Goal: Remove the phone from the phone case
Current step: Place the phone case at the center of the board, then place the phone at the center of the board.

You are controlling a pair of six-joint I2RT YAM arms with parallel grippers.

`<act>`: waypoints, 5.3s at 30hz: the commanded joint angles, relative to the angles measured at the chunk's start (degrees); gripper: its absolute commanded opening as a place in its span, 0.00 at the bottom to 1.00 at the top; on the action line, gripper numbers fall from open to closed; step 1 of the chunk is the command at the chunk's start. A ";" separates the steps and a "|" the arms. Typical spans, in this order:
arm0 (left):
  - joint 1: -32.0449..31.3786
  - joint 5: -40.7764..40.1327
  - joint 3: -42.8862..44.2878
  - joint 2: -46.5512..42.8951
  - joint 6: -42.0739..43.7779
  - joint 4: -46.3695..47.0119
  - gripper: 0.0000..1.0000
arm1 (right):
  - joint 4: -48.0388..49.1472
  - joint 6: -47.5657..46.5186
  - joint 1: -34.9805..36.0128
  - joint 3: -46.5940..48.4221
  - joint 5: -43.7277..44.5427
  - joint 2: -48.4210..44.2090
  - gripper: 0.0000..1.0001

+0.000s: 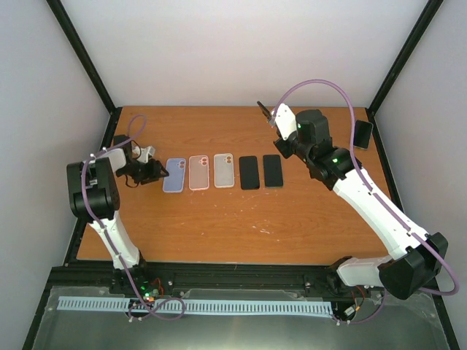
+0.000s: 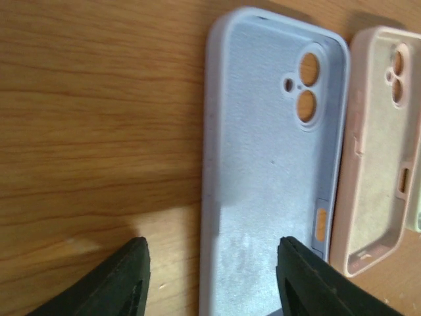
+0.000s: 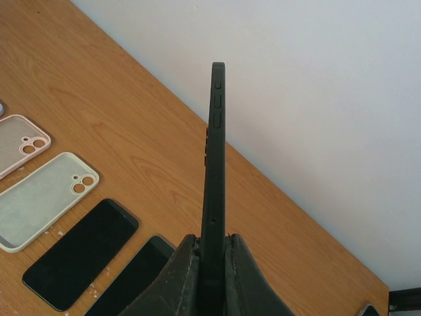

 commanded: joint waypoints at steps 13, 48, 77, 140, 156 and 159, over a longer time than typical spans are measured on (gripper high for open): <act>0.54 4.89 9.42 -10.73 -6.86 0.26 0.84 | 2.69 -4.18 0.02 3.06 1.71 -1.83 0.03; -19.21 27.64 21.32 -16.09 -32.87 21.26 1.00 | 16.40 -22.71 11.32 -2.84 21.28 -0.60 0.03; -26.41 31.56 7.56 -14.35 -55.24 49.97 0.96 | 58.71 -55.86 25.13 -24.94 31.01 3.18 0.03; -27.89 31.97 8.95 -12.71 -50.33 53.99 0.01 | 74.84 -67.05 29.08 -37.00 33.08 -0.42 0.96; -27.63 28.48 12.64 -11.61 -29.83 42.01 0.01 | 16.21 -22.47 17.63 -18.13 22.59 -10.48 1.00; -27.63 30.92 12.56 -11.82 -26.62 41.70 0.01 | 7.12 -17.19 15.02 -14.15 14.91 -11.59 1.00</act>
